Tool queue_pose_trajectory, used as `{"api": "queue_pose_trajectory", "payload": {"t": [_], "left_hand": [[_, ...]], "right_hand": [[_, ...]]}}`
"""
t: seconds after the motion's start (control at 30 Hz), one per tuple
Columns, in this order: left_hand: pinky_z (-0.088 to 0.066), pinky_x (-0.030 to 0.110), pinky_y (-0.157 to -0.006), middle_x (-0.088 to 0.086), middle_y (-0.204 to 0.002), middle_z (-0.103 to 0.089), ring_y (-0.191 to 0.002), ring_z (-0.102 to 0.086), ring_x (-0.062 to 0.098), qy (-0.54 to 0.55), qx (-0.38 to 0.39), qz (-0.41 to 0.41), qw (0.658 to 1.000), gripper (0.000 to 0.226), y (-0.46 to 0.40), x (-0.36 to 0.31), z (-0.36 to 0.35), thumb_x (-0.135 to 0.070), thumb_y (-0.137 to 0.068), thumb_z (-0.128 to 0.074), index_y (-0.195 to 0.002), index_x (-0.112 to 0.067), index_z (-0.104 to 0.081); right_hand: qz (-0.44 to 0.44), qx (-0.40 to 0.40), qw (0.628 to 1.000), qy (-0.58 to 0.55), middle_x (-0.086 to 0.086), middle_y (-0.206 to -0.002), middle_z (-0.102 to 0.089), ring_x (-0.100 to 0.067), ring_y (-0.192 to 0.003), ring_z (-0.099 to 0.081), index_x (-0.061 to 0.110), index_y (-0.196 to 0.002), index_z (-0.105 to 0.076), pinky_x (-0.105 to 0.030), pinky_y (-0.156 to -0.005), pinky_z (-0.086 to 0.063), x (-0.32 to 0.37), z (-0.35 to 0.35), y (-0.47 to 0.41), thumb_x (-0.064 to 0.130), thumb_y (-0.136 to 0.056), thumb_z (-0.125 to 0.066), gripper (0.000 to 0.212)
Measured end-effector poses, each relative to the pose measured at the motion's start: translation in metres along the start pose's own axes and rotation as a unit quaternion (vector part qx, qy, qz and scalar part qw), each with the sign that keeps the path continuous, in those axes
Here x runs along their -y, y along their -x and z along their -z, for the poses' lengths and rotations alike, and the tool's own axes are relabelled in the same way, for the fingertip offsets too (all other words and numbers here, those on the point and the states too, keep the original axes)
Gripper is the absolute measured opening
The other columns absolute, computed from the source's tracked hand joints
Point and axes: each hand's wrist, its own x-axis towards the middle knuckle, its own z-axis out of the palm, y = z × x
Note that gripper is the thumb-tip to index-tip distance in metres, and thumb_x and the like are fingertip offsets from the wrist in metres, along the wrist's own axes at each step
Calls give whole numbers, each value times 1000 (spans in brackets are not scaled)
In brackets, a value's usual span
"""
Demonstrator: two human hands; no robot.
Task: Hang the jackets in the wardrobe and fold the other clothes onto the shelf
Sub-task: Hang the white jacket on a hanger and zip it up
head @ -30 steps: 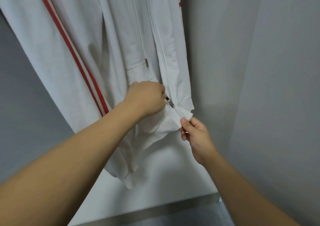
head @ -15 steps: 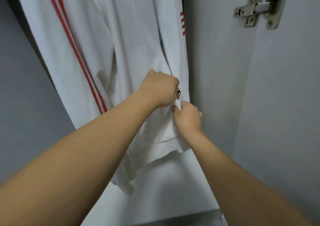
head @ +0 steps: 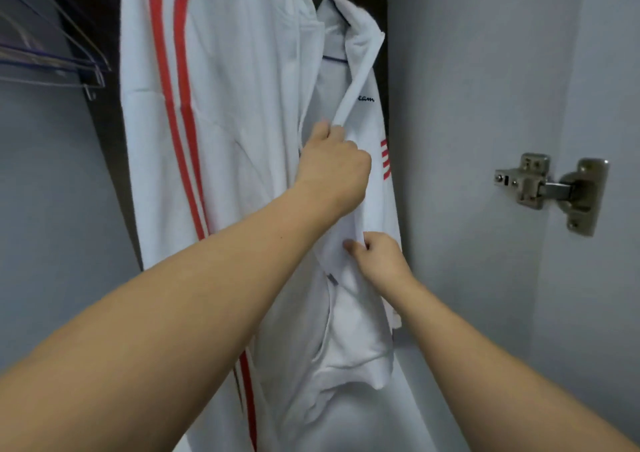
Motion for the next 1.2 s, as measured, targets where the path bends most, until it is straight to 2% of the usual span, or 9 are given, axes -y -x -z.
{"api": "queue_pose_trajectory", "payload": {"t": [0.1,0.17,0.37,0.53,0.67,0.8,0.93,1.07,1.2], "left_hand": [[-27,42,-94,4,-78,-59,-86,-43,26,-2,-41,39,998,13,-35,28,20,-22,-88,-52,-75,-19,-52],[-27,42,-92,4,-78,-58,-83,-40,25,8,-25,55,998,12,-54,44,30,-24,-88,-51,-78,-20,-56],[-29,42,-92,4,-92,-65,-93,-51,26,-36,11,-24,999,14,-83,59,42,-30,-93,-49,-87,-22,-59],[-28,44,-104,9,-105,-67,-105,-52,31,-88,-33,37,995,27,-122,91,71,-25,-92,-54,-114,-14,-63],[-29,44,-97,1,-80,-59,-94,-45,26,-82,-38,86,992,10,-148,111,97,-24,-89,-54,-83,-22,-62],[-29,43,-93,2,-77,-52,-89,-40,25,-67,-36,88,993,8,-157,109,95,-19,-86,-54,-80,-21,-57],[-28,44,-100,5,-104,-64,-106,-47,29,-41,9,61,997,20,-149,121,79,-24,-89,-51,-103,-18,-64],[-27,45,-101,9,-118,-56,-113,-42,32,-18,4,34,999,31,-136,135,78,-30,-95,-45,-115,-17,-64],[-27,46,-101,8,-117,-57,-113,-43,31,-24,-8,29,999,29,-129,139,88,-31,-97,-45,-115,-19,-66]], "right_hand": [[-113,158,962,190,-10,-96,-60,-24,-80,-57,13,-76,-50,-21,-58,-36,4,8,-5,31,-94,-56,26],[-150,236,932,231,-8,-94,-60,-21,-72,-56,11,-82,-51,-18,-48,-35,19,23,-11,32,-92,-57,24],[31,-23,997,70,0,-58,-40,-19,-55,-40,16,-60,-34,-30,-48,-25,110,72,-59,36,-93,-59,46],[-82,100,971,199,-13,-87,-55,-27,-78,-49,14,-69,-36,-25,-53,-34,118,71,-64,23,-97,-51,33],[-104,123,945,286,-18,-115,-66,-26,-69,-53,6,-78,-48,-25,-53,-37,140,83,-76,12,-97,-45,20],[-102,150,931,315,-16,-122,-62,-26,-88,-53,9,-71,-42,-31,-77,-45,152,85,-88,13,-99,-44,28],[-114,185,939,265,-14,-106,-62,-26,-79,-54,9,-83,-54,-29,-68,-49,142,83,-85,15,-96,-52,14],[0,32,995,91,-2,-72,-50,-22,-64,-48,16,-69,-42,-27,-52,-31,157,87,-84,30,-88,-59,29],[23,-29,987,159,0,-62,-38,-23,-60,-39,16,-63,-32,-28,-48,-24,177,86,-88,19,-92,-50,35]]}}
